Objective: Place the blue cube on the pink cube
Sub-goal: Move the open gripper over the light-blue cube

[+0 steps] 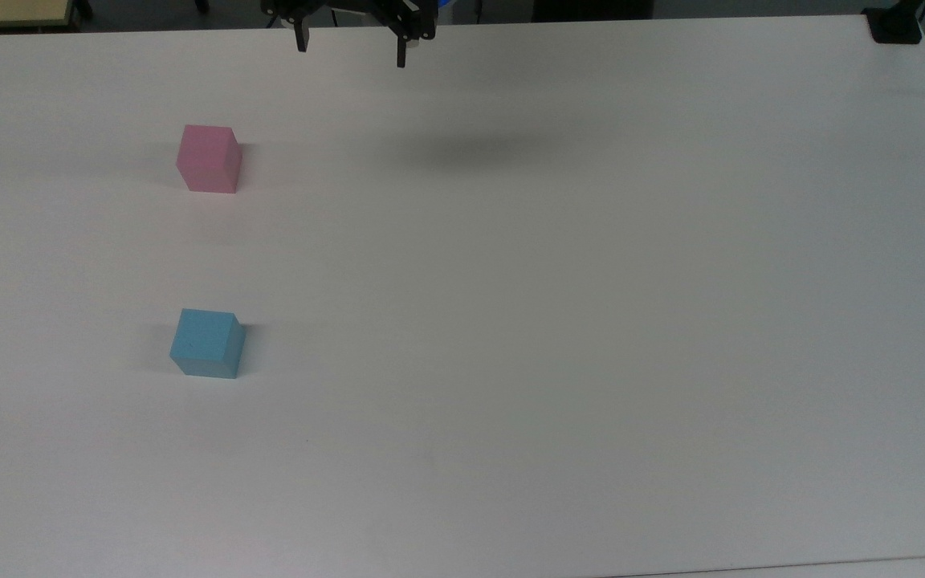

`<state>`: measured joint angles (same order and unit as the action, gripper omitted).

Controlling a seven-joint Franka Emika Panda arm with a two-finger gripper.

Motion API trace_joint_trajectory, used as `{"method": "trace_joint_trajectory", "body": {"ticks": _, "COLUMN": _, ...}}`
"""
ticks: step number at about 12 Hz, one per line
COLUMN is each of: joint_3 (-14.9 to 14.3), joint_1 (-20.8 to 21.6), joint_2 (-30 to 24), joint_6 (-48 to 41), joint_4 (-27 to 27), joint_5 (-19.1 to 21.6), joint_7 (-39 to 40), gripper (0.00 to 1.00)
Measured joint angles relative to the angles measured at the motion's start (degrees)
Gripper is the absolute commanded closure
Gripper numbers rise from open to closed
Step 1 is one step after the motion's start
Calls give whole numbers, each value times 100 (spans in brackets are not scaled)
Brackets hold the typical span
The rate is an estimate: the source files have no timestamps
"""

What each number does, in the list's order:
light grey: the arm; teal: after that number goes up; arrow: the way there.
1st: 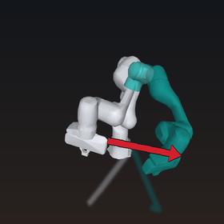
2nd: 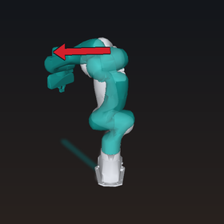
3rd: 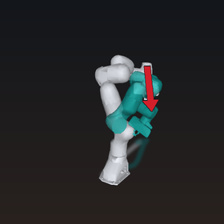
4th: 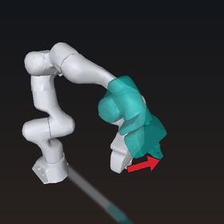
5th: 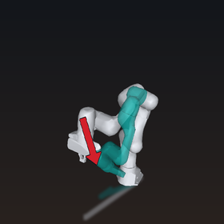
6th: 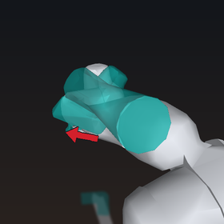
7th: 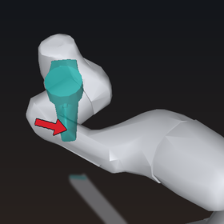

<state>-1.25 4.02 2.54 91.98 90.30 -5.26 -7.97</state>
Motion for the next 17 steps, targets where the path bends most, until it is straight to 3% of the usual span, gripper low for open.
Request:
{"method": "trace_joint_trajectory", "body": {"ticks": 5, "joint_3": -291, "joint_1": -29, "joint_2": 229, "joint_6": 714, "joint_4": -87, "joint_5": 27, "joint_7": 47, "gripper": 0}}
{"method": "trace_joint_trajectory", "body": {"ticks": 10, "joint_3": -464, "joint_1": -355, "joint_2": 1471, "joint_6": 1760, "joint_4": -999, "joint_5": 27, "joint_7": 58, "gripper": 0}}
{"method": "trace_joint_trajectory", "body": {"ticks": 17, "joint_3": -990, "joint_1": -406, "joint_2": 2509, "joint_6": 2901, "joint_4": -1177, "joint_5": 27, "joint_7": 58, "gripper": 0}}
